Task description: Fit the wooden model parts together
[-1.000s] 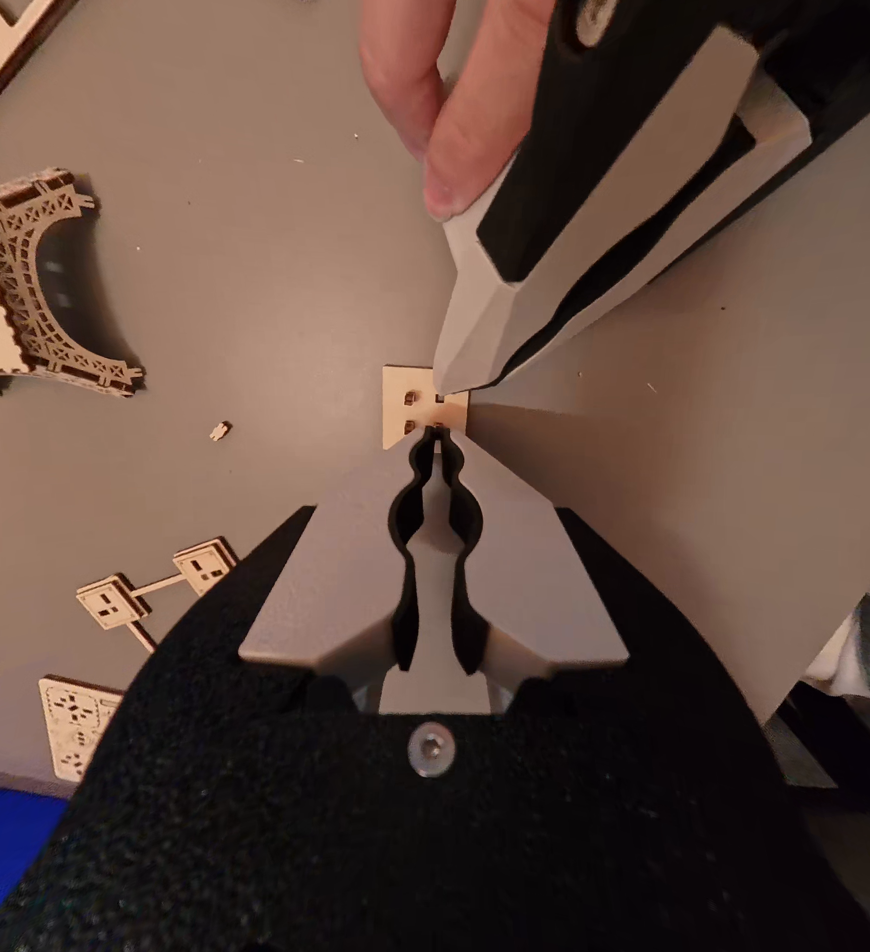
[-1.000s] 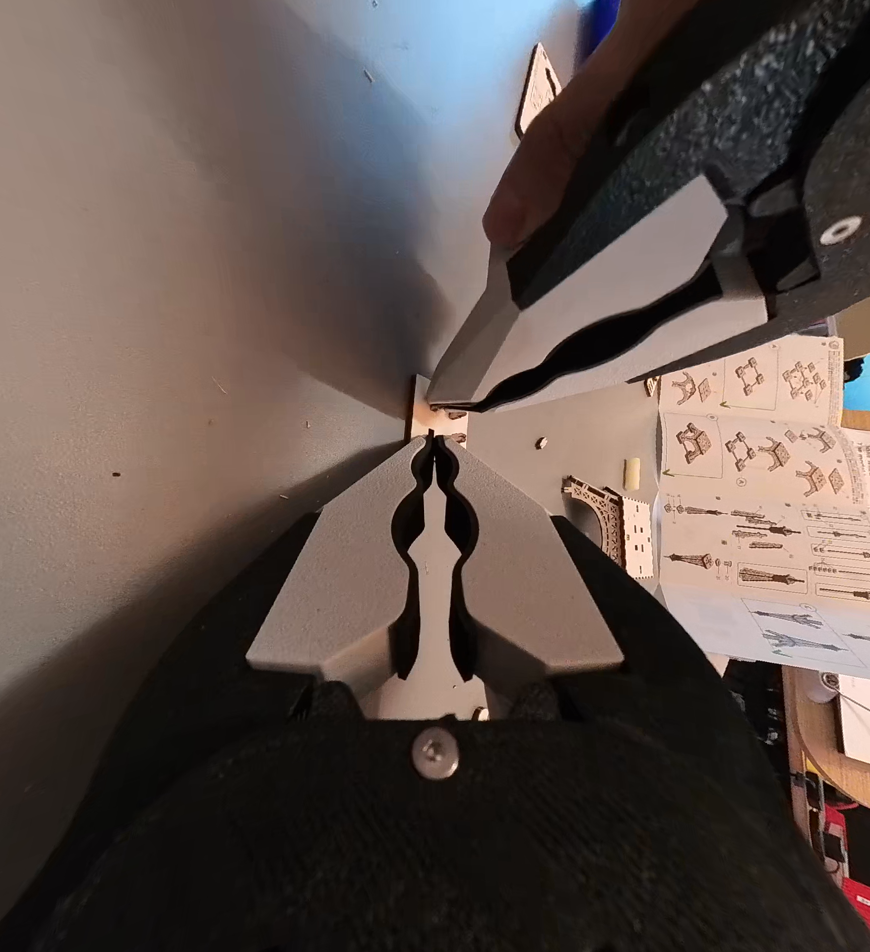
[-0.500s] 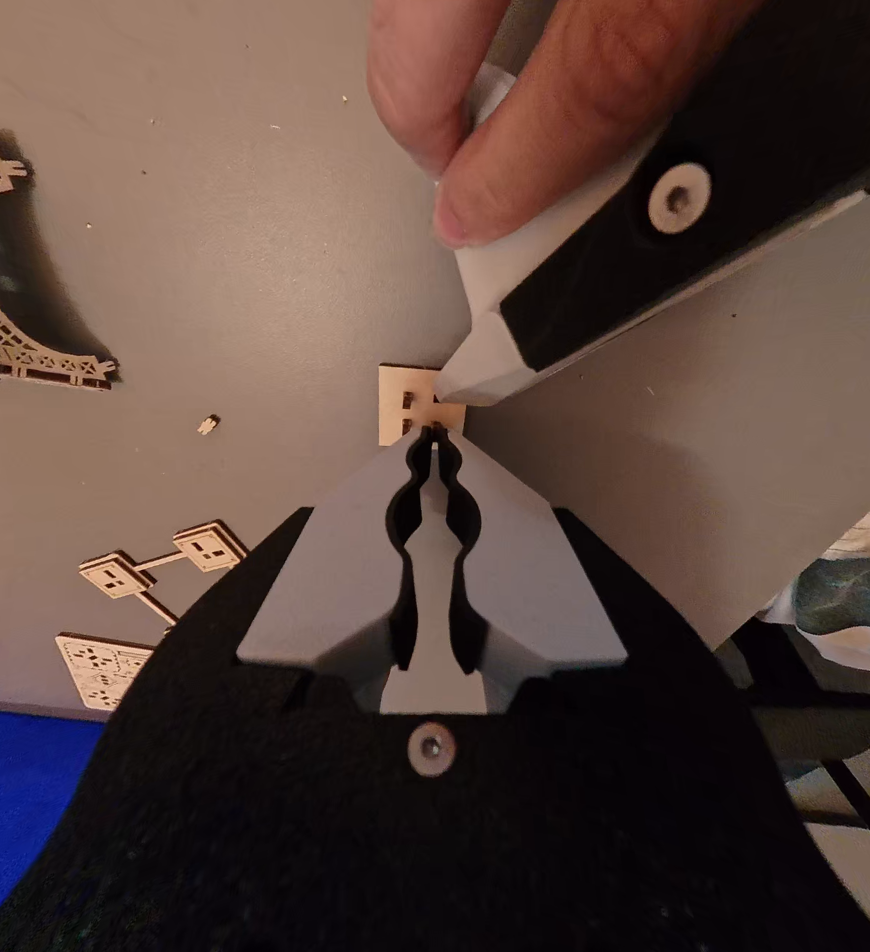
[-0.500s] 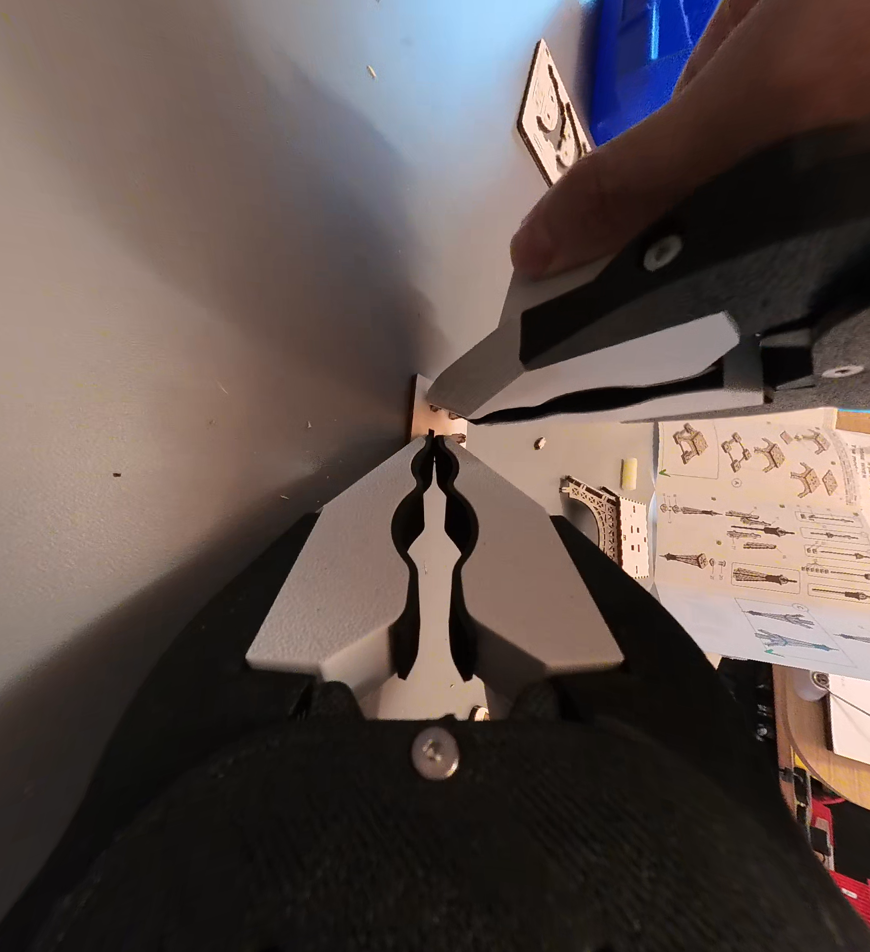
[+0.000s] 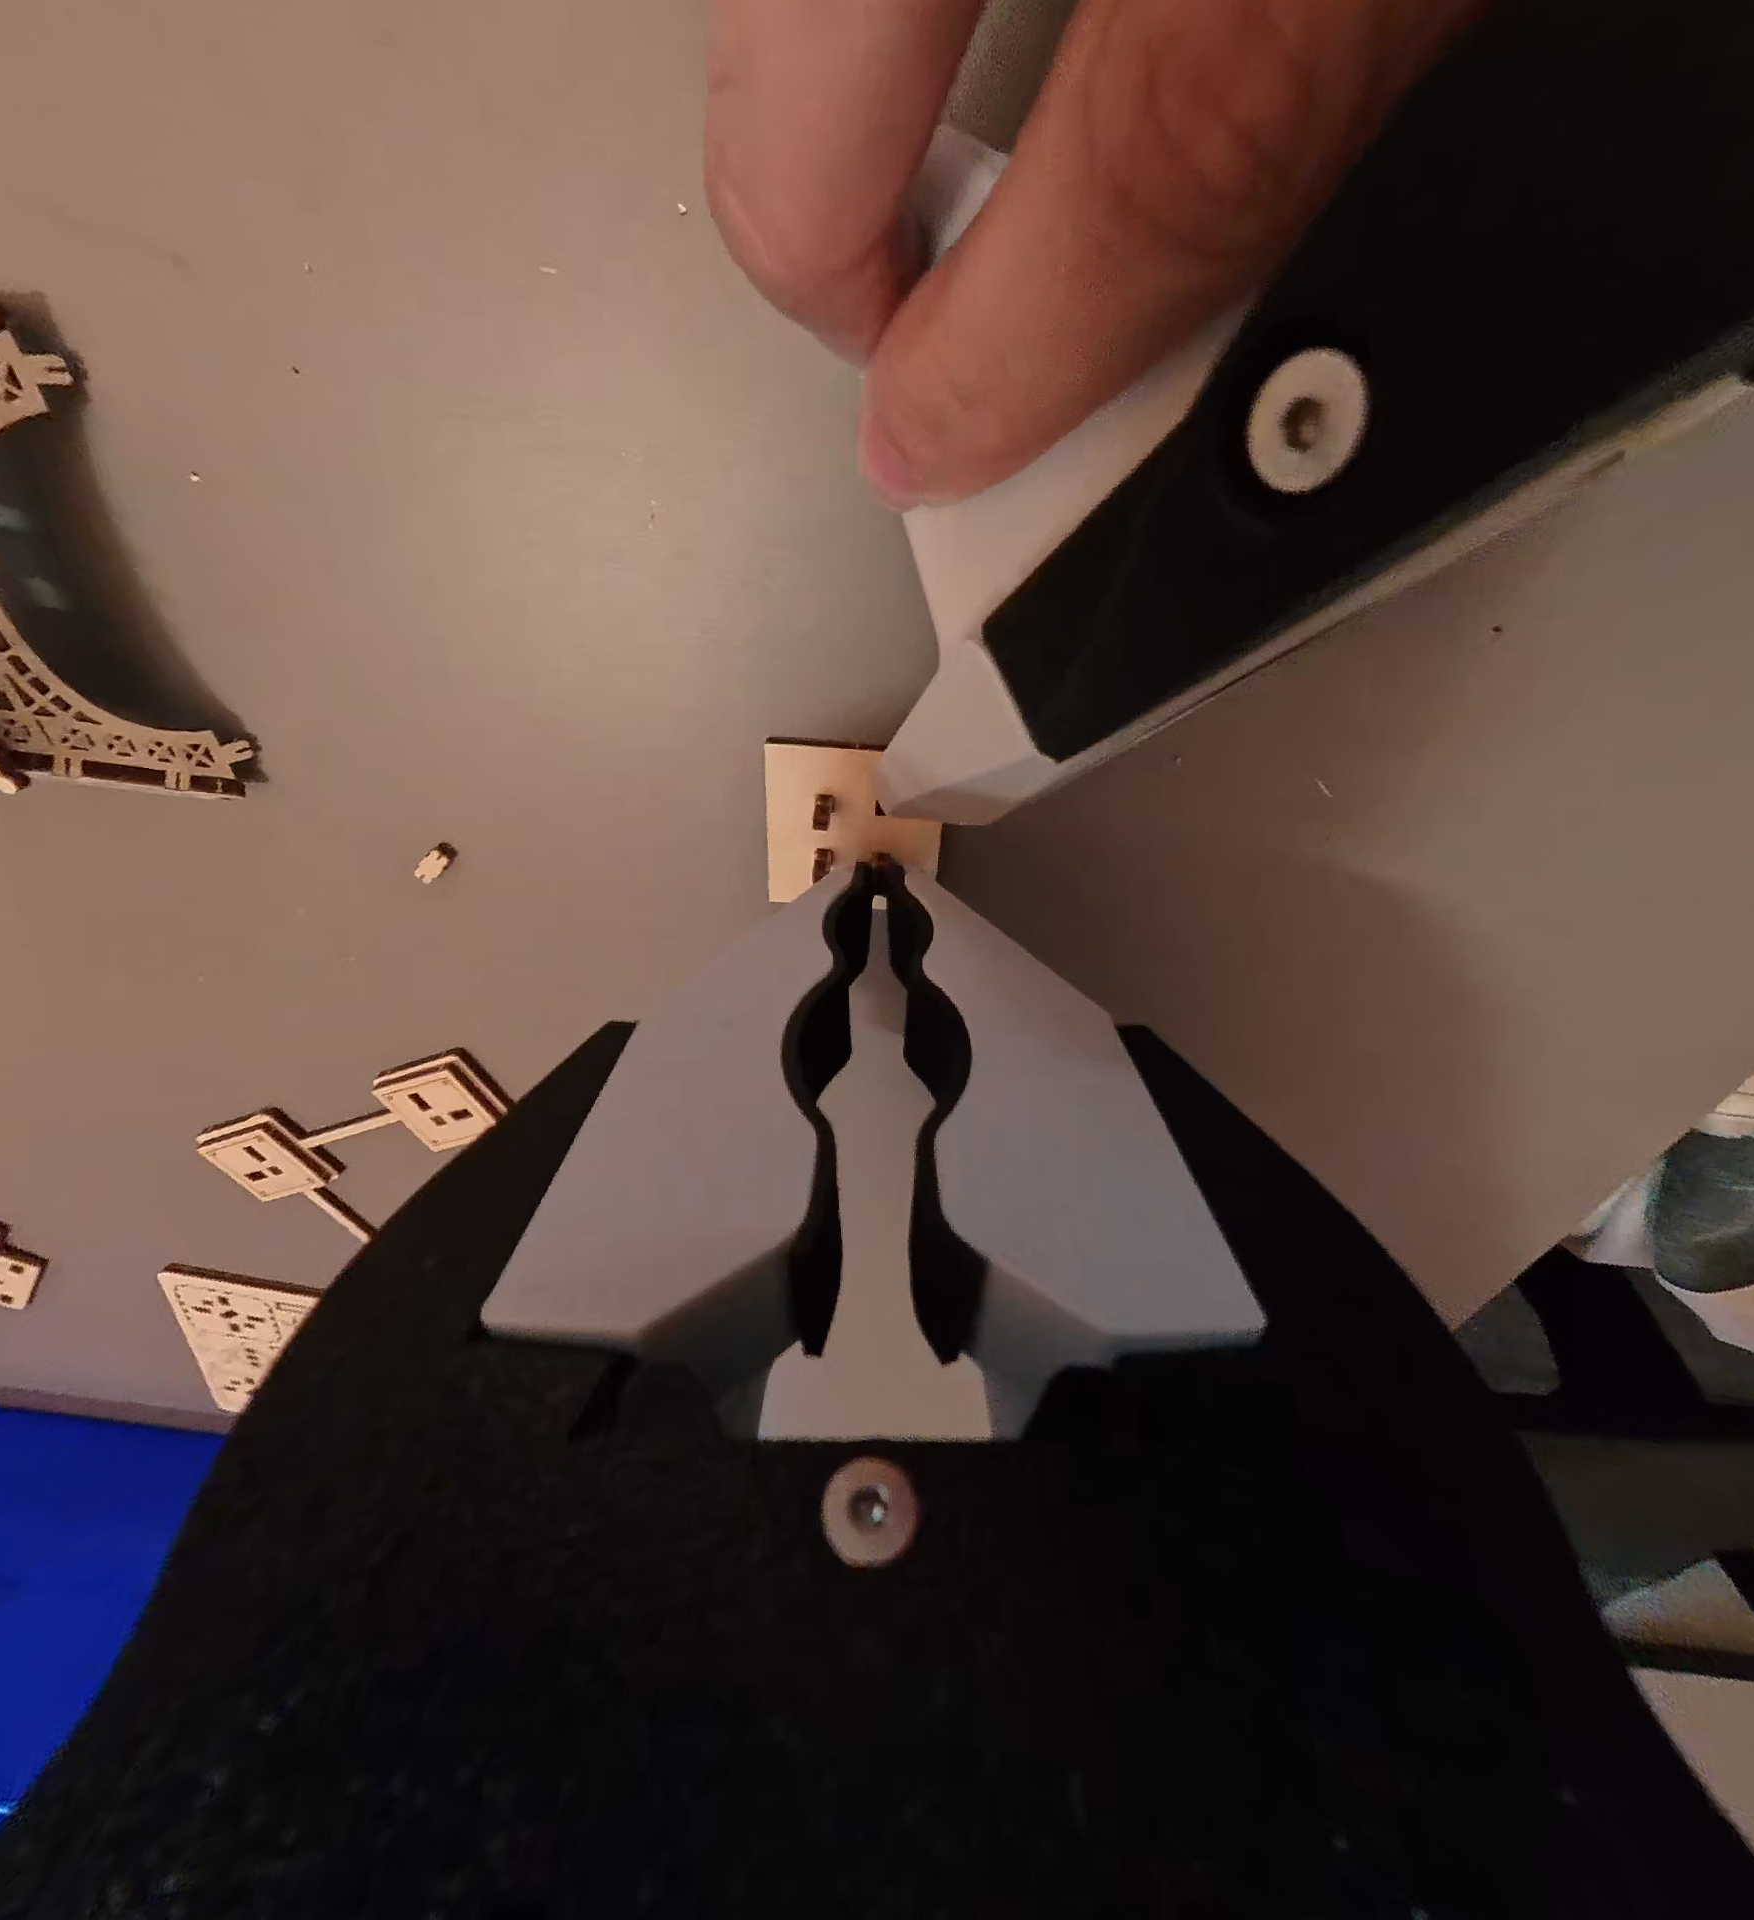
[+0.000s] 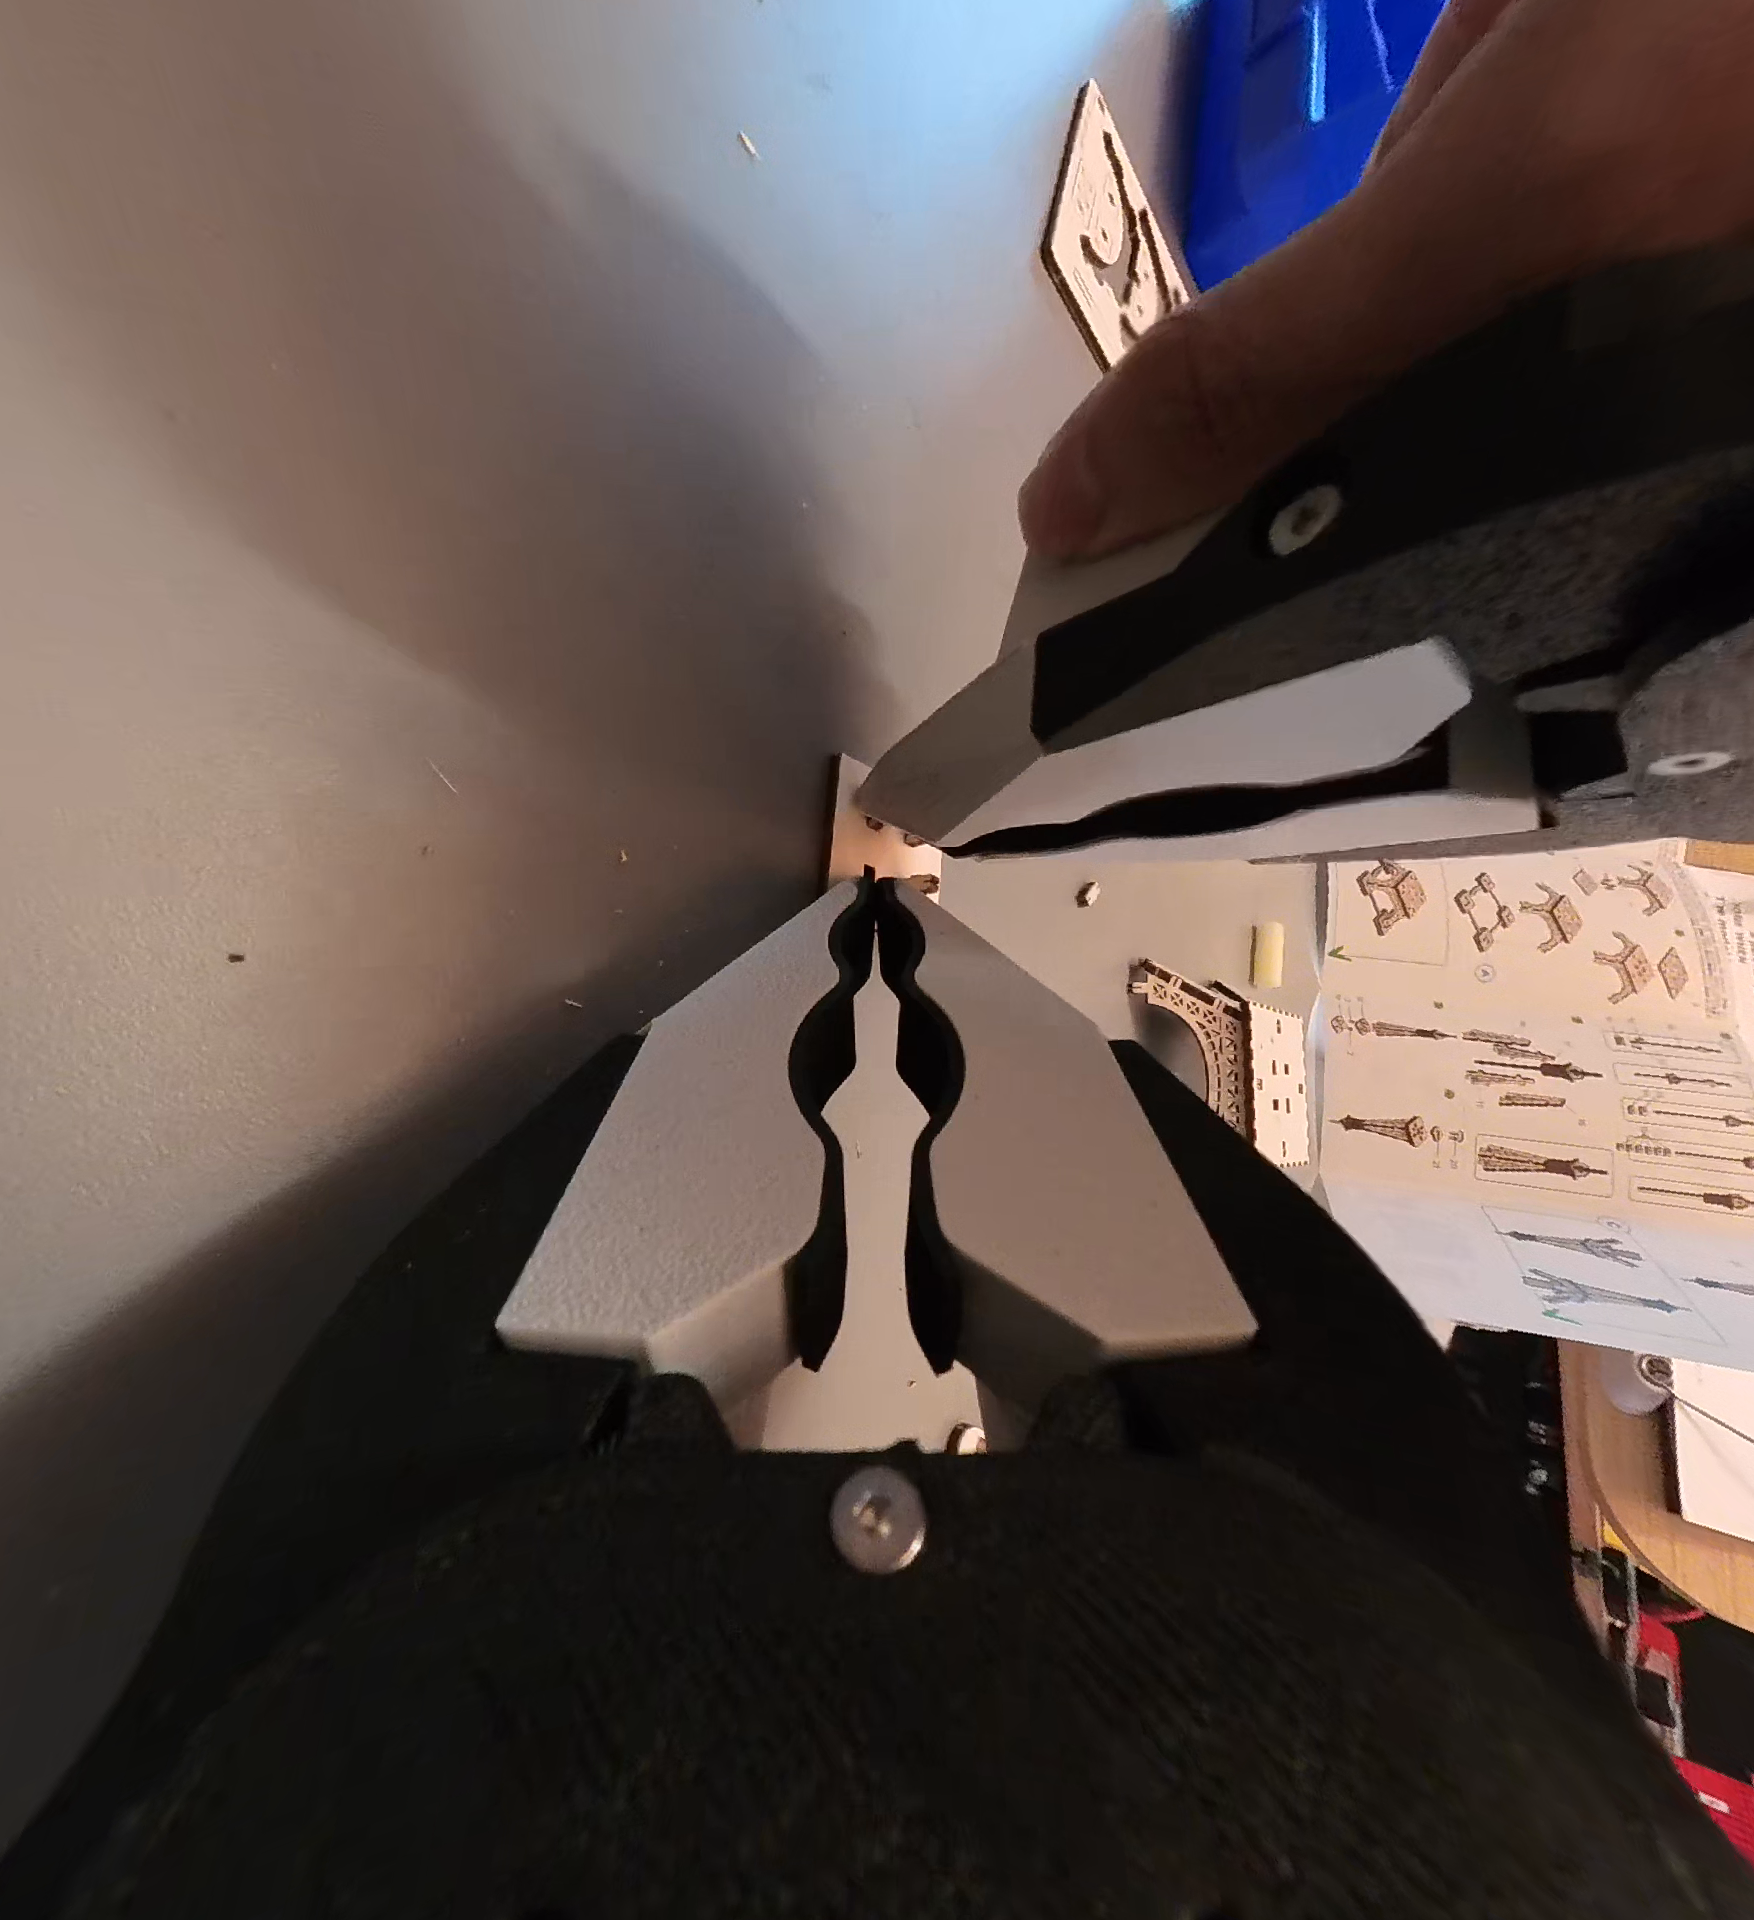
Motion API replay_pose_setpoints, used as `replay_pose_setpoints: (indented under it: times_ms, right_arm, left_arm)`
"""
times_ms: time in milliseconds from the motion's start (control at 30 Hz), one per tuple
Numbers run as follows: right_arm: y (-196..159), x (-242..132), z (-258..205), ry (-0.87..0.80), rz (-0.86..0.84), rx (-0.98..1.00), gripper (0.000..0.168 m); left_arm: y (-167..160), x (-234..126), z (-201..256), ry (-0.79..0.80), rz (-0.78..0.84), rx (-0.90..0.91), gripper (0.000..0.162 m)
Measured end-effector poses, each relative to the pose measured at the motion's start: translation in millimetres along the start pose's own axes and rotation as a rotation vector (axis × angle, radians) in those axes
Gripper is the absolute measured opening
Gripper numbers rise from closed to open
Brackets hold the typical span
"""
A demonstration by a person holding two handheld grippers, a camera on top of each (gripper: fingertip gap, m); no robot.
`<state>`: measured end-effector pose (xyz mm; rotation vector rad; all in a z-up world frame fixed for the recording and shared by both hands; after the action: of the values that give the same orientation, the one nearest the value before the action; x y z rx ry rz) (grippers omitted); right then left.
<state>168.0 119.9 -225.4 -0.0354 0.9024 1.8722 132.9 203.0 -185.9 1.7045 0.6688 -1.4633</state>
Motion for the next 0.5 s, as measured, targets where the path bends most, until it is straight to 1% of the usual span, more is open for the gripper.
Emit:
replay_pose_setpoints:
  times_ms: [200,500]
  right_arm:
    - [0.2,0.1,0.0,-0.001,-0.005,-0.013,0.0]
    - [-0.4,0.1,0.6,-0.001,-0.001,-0.005,0.0]
  left_arm:
    - [-8.7,-2.1,5.0,0.038,0.105,0.068,0.002]
    - [-25.1,-3.5,10.0,0.102,0.284,0.087,0.003]
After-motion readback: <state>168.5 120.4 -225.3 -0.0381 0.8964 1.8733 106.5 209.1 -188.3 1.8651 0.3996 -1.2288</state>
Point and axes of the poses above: each gripper's, where its closed fingertips meet, x out along the fingers, y out of its top, z = x × y across the jaws, the point moved 10 cm from there along -x, back along the fingers, and after that the axes turned 15 degrees about z, right-handed, at the moved point
